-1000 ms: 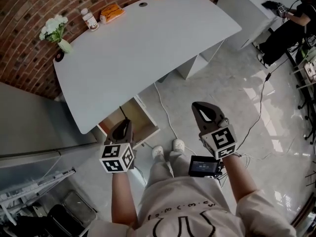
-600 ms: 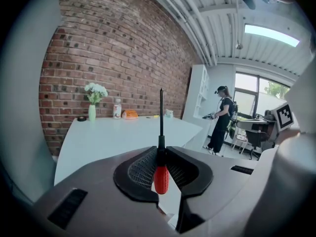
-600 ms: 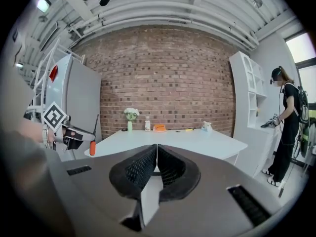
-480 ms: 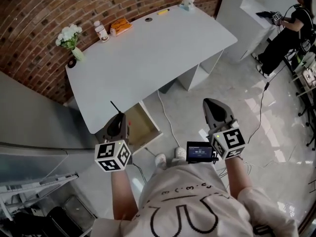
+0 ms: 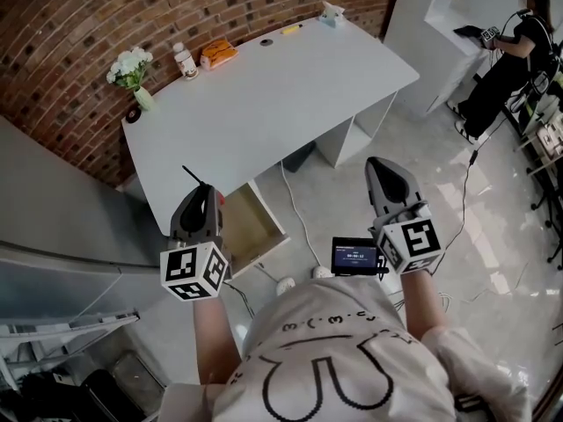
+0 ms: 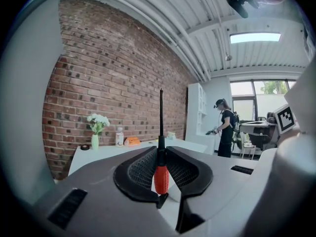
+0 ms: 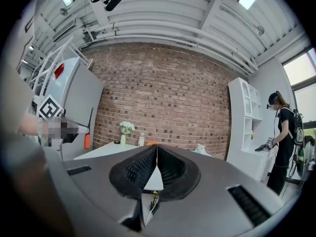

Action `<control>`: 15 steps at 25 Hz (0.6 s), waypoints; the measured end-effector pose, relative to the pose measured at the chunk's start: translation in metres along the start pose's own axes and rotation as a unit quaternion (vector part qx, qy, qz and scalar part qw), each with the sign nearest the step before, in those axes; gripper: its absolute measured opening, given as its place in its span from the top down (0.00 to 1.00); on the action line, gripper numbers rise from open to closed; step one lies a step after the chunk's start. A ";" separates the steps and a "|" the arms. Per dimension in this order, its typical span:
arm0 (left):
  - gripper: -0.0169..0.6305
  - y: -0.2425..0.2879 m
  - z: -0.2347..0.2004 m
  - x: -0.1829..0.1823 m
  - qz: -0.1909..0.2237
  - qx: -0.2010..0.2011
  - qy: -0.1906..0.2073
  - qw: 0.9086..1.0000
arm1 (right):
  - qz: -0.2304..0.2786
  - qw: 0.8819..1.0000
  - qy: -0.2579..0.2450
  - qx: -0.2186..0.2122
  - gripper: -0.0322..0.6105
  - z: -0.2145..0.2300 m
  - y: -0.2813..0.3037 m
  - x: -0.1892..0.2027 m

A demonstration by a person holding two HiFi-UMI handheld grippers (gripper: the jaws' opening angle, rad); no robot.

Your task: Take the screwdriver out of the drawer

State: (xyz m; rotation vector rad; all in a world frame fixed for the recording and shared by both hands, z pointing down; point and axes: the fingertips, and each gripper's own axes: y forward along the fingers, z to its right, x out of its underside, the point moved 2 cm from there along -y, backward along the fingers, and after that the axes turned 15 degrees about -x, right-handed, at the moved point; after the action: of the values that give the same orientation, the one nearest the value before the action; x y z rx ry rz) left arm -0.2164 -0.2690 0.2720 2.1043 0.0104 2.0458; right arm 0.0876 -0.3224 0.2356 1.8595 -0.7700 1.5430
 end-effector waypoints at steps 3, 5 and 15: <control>0.87 0.000 0.000 -0.006 0.012 -0.003 -0.001 1.000 | 0.002 1.000 0.001 -0.004 0.92 -0.004 0.001 -0.001; 0.87 0.000 0.000 -0.008 0.018 -0.004 -0.005 1.000 | 0.002 1.000 -0.001 -0.006 0.92 -0.007 0.001 0.000; 0.87 0.000 0.000 -0.016 0.033 0.002 0.003 0.999 | 0.000 1.000 -0.001 -0.002 0.92 -0.008 0.002 0.001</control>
State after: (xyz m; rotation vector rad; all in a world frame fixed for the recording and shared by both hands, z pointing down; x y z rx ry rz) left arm -0.2175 -0.2718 0.2561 2.1289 -0.0555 2.0904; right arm 0.0807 -0.3176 0.2385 1.8577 -0.7739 1.5398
